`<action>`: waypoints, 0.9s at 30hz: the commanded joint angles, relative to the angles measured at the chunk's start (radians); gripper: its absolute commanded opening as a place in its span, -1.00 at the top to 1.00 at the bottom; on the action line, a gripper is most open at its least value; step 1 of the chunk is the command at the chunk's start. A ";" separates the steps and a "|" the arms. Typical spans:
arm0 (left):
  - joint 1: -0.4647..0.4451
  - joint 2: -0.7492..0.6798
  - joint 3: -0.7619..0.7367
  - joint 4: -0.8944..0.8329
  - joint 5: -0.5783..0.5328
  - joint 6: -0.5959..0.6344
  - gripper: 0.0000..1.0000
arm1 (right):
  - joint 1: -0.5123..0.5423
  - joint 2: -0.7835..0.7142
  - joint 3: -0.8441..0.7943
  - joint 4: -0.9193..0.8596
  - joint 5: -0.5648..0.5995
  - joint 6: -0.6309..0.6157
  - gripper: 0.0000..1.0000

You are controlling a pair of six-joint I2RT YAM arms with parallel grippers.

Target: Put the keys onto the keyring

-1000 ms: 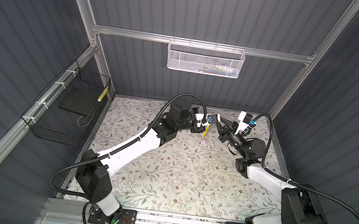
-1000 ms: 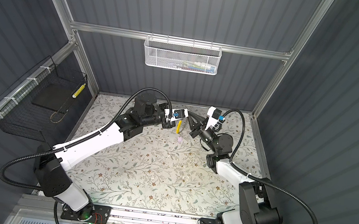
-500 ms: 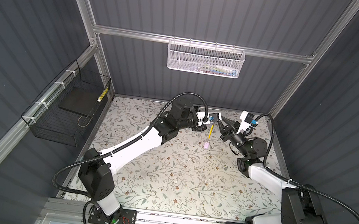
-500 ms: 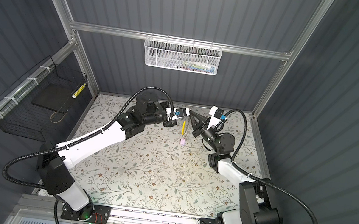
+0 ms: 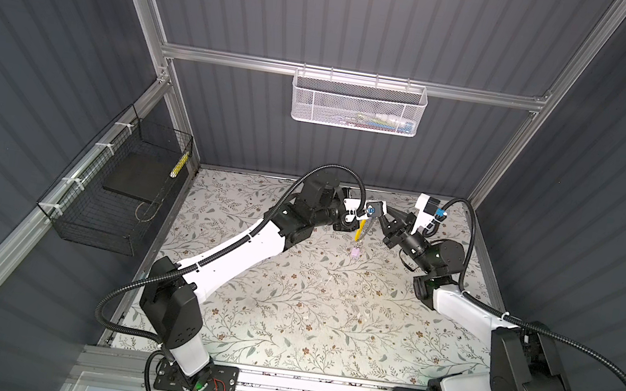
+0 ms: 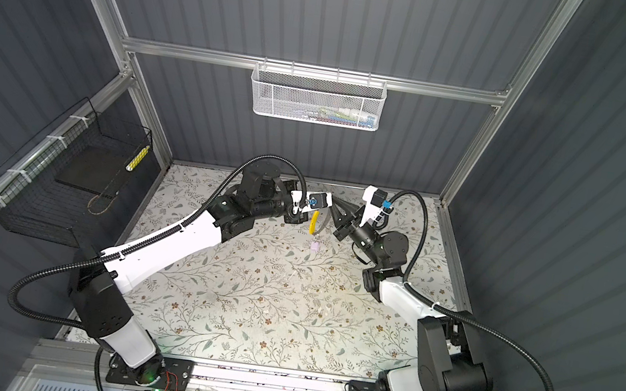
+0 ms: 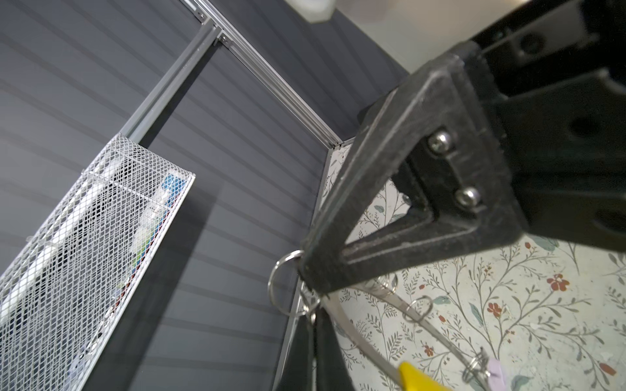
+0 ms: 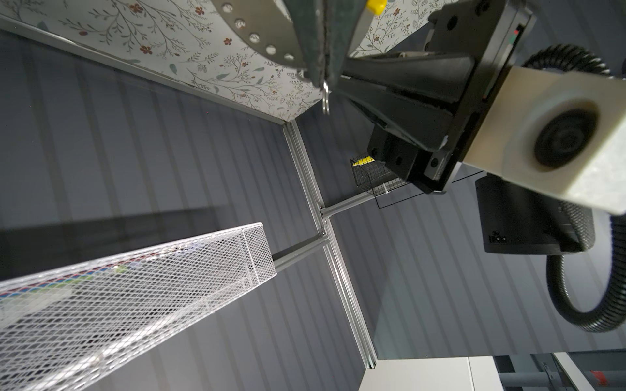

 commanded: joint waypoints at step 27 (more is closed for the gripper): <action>-0.059 0.333 0.258 -0.250 0.029 -0.099 1.00 | -0.188 -0.118 -0.229 -0.284 0.162 -0.181 0.23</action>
